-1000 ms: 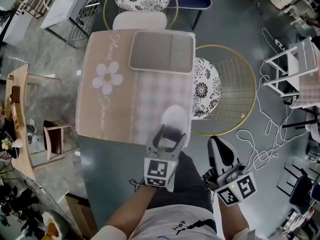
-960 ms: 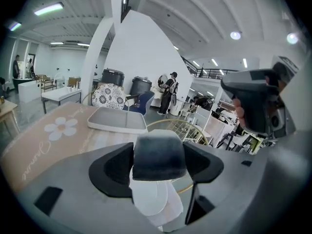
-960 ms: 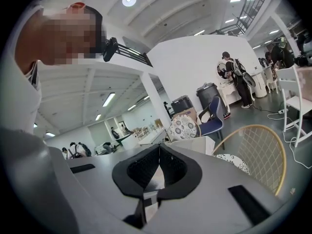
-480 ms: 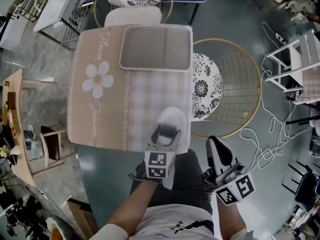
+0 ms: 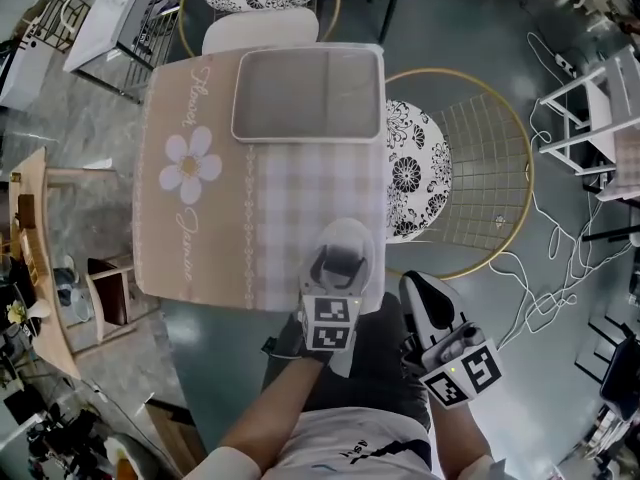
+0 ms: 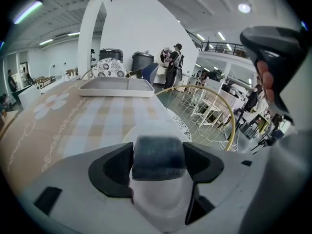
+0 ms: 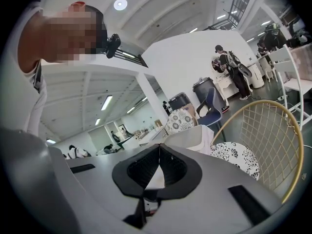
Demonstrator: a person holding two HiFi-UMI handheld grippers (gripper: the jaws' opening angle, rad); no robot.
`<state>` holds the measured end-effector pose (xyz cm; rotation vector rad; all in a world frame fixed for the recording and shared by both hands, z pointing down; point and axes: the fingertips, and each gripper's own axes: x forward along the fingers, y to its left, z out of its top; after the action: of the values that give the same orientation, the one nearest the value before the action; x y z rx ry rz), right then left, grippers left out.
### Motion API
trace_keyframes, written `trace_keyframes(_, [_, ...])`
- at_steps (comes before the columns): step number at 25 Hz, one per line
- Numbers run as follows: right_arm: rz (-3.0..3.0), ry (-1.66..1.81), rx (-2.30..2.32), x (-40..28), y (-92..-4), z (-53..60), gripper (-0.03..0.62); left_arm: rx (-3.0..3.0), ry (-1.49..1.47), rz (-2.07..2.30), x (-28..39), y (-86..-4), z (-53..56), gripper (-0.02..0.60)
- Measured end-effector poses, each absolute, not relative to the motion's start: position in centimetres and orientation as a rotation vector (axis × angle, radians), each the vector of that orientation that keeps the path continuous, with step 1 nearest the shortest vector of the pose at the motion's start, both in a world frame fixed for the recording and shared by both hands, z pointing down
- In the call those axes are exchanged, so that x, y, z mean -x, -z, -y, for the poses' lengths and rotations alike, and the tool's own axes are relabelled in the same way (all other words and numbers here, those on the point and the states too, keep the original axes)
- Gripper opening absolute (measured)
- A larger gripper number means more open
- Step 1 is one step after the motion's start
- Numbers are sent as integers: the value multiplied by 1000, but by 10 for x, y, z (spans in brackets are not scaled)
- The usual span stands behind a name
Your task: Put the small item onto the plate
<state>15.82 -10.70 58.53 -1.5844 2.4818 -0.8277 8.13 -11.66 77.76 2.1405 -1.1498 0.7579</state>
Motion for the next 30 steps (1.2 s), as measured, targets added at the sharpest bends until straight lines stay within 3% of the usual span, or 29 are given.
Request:
trace_keyframes(14, [-2521, 868, 1558, -151, -572, 103, 15, -2164, -787, 1155, -82, -755, 116, 302])
trace_keyframes(17, [-2521, 881, 1552, -147, -565, 100, 15, -2191, -766, 1157, -81, -733, 110, 231])
trace_keyframes(22, [-2536, 890, 1535, -138, -547, 100, 15, -2232, -684, 1174, -77, -687, 108, 35])
trace_keyframes(30, [-2607, 853, 1522, -125, -500, 100, 15, -2325, -589, 1170, -64, -598, 98, 5])
